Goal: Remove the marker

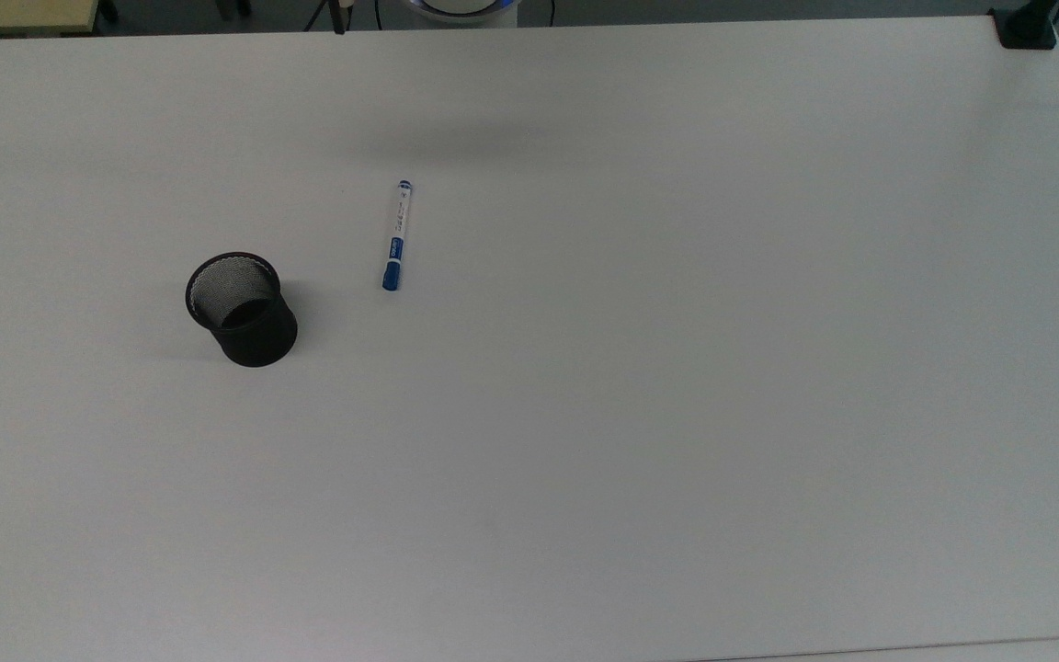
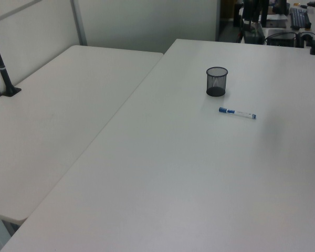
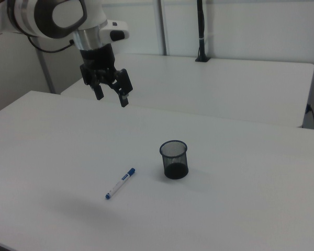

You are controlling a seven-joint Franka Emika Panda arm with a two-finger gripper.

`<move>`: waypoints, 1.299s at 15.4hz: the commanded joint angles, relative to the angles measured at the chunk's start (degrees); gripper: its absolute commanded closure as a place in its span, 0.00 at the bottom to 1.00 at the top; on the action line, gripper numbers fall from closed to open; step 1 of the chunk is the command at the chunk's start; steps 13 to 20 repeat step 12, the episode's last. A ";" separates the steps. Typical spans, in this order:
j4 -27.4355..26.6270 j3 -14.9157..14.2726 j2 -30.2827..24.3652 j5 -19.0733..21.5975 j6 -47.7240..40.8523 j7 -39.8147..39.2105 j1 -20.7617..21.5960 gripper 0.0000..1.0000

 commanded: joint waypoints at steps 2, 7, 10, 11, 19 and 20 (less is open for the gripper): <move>1.29 0.89 1.43 -0.65 0.52 -0.55 -0.36 0.00; 2.26 5.10 2.14 -0.38 0.17 0.07 -4.93 0.00; 2.17 5.11 1.88 -0.56 0.08 0.07 -4.58 0.00; 2.17 5.11 1.88 -0.56 0.00 0.16 -4.41 0.00; 2.17 5.11 1.79 -0.56 -0.01 0.16 -4.41 0.00; 2.17 5.11 1.79 -0.56 -0.01 0.16 -4.41 0.00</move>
